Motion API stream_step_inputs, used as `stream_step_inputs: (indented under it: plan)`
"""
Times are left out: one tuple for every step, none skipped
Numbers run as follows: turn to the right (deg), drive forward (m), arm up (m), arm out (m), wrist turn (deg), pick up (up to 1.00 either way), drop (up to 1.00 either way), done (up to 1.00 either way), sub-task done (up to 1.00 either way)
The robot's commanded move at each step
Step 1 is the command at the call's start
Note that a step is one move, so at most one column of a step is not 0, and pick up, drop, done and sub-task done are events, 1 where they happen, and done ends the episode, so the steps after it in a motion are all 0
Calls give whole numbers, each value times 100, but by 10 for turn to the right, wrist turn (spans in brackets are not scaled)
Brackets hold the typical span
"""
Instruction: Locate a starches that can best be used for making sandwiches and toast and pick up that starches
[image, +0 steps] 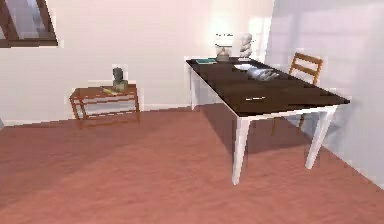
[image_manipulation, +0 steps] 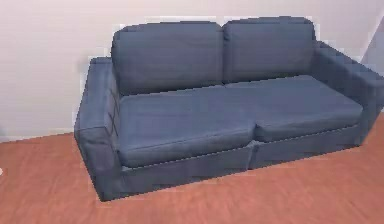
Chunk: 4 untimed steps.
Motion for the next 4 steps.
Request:
stream_step_inputs:
  plan:
    - [-450, 0, 0, 0, 0, 0, 0, 0, 0]
    - [-450, 0, 0, 0, 0, 0, 0, 0, 0]
    - [-360, 0, 0, 0, 0, 0, 0, 0, 0]
    - [0, 100, 0, 0, 0, 0, 0, 0, 0]
